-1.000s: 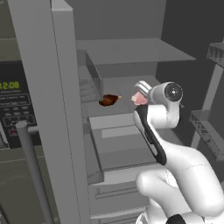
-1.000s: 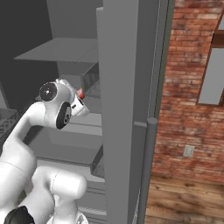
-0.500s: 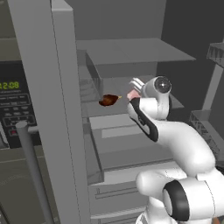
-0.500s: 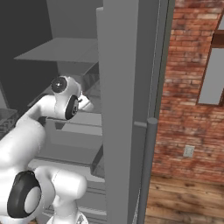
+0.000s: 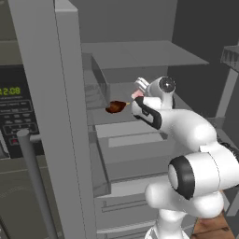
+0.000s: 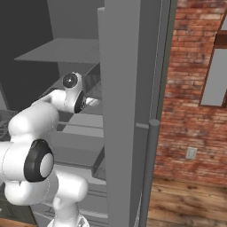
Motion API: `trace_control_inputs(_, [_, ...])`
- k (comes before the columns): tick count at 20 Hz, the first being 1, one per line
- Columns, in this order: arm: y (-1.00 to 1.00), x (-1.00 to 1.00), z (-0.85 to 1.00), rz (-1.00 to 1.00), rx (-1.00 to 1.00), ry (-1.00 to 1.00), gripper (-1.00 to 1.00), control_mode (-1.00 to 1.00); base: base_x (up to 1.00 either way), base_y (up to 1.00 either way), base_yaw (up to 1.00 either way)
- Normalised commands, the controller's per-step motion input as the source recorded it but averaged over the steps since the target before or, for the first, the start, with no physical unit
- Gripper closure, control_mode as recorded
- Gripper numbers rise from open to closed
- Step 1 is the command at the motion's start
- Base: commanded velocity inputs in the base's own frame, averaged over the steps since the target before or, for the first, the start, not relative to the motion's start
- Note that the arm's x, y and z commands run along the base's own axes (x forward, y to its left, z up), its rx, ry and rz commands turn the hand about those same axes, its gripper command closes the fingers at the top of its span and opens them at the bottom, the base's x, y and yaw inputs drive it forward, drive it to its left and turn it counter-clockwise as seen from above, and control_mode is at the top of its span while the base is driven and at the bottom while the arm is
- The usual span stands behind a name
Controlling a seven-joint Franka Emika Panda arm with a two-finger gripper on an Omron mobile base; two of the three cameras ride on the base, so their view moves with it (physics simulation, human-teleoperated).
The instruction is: Place the steak on the counter behind the older steak on the same shelf of the fridge to maintain FIFO order. Close the fridge door when finished.
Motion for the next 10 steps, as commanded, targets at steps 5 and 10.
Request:
trace_control_inputs(5, [0.07,0.50,-0.10,0.00,0.01,-0.05,1.00,-1.00,0.00,0.00,0.00])
trace_control_inputs(10, [0.19,0.31,-0.26,0.01,0.00,-0.15,1.00,-1.00,0.00,0.00,0.00])
